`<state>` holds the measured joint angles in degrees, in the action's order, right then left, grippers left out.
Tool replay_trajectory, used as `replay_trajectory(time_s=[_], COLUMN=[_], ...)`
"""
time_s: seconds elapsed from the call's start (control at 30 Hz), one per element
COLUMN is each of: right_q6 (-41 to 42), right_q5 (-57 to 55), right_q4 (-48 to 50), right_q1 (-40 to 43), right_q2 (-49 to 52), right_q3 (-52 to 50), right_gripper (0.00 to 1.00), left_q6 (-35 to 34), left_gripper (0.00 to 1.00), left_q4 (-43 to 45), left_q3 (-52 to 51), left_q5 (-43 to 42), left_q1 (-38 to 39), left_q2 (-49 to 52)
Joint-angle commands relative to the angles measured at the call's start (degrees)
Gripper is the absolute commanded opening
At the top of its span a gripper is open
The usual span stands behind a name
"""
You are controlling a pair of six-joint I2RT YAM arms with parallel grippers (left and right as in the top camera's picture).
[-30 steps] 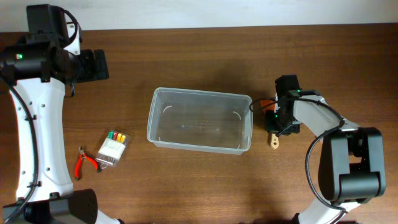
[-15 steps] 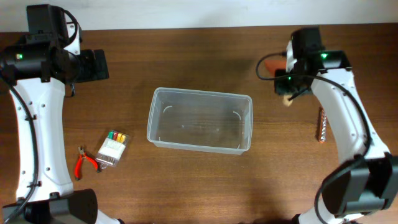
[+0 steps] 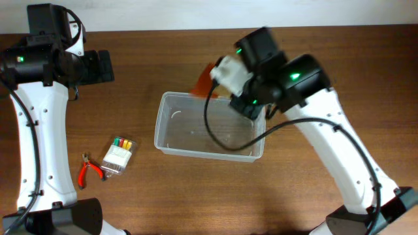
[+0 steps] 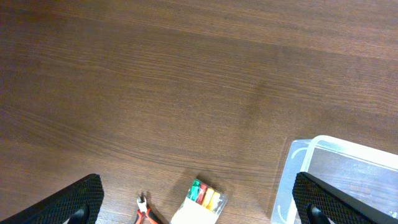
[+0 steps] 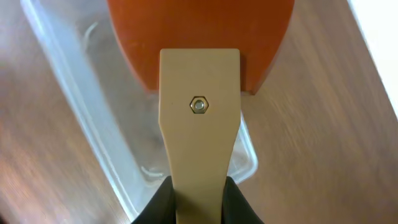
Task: Pack container
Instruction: 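Carry the scraper into the clear container with the right gripper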
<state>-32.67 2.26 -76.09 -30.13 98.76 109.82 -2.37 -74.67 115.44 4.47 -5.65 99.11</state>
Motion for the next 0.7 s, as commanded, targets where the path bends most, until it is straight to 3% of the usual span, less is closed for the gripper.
replay_trajectory(time_s=[0.0,0.3,0.53,0.57,0.67], right_q6=[-11.3,-11.5,-11.5,-11.4,-11.5], right_q5=[2.7,4.7,6.3,6.4,6.5], right_q4=[0.2,11.4,14.0,13.9,13.8], right_q1=[-0.4,-0.1,-0.1,-0.1,-0.1], right_q2=[2.6,10.5,13.7,13.9,14.5], right_q3=[-4.0,-17.0,-19.0,-19.0,-19.1], right_gripper=[0.04,0.04,0.04,0.05,0.25], left_q6=[0.1,0.1,0.1,0.1,0.1], left_gripper=[0.99,0.99,0.99,0.99,0.99], left_q4=[0.1,0.1,0.1,0.1,0.1], left_q3=[-0.2,-0.2,-0.2,-0.2,-0.2], left_q5=[-0.6,-0.6,-0.6,-0.6,-0.6], left_q1=[-0.2,-0.1,-0.2,-0.2,-0.2], left_q2=[0.4,0.4,0.4,0.4,0.4])
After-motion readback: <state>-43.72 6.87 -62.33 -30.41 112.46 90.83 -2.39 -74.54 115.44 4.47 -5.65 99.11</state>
